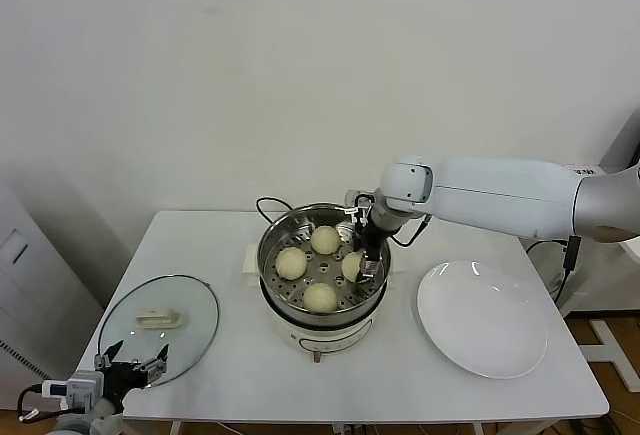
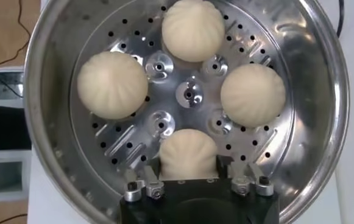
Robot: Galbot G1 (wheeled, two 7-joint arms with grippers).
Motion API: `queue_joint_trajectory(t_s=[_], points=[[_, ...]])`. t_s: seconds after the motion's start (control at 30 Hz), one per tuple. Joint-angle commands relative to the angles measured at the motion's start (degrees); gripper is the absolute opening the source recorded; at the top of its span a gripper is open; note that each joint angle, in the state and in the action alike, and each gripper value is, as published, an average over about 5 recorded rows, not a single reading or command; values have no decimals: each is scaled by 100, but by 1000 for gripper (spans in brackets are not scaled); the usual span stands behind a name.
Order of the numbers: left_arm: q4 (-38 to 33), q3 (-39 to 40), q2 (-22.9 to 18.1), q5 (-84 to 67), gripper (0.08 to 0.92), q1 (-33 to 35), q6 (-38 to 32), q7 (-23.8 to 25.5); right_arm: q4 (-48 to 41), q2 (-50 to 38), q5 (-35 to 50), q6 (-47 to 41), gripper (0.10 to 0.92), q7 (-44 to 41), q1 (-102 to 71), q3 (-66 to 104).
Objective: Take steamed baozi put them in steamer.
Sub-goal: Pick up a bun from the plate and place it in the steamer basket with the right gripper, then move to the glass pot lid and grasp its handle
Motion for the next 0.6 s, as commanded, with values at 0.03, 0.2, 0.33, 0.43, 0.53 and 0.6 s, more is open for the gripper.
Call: queue_joint_trajectory(t_s=[0.03,0.2,0.33,0.43,0.53,0.6], points=[[-21,-10,-9,1,823,0,8,1,-58,-232,192,-19,762,142,-82,588],[-34,-27,-37,5,823,-20,16,-3,43,-859,655,41,820,301,-121,1364],[-41,-47,-88,57,823,-49,2,3,239,-1598,1038,387,822,583,-417,2088],[-16,-55,-178,155,823,-93,-30,32,455,-2295,1170,857,823,1045,-973,2879],[29,-49,-286,230,823,-167,-46,55,673,-2860,1172,1389,823,1638,-2173,4177],[37,-49,-323,275,823,-194,-57,70,821,-3064,1151,1722,823,2027,-3218,5204]])
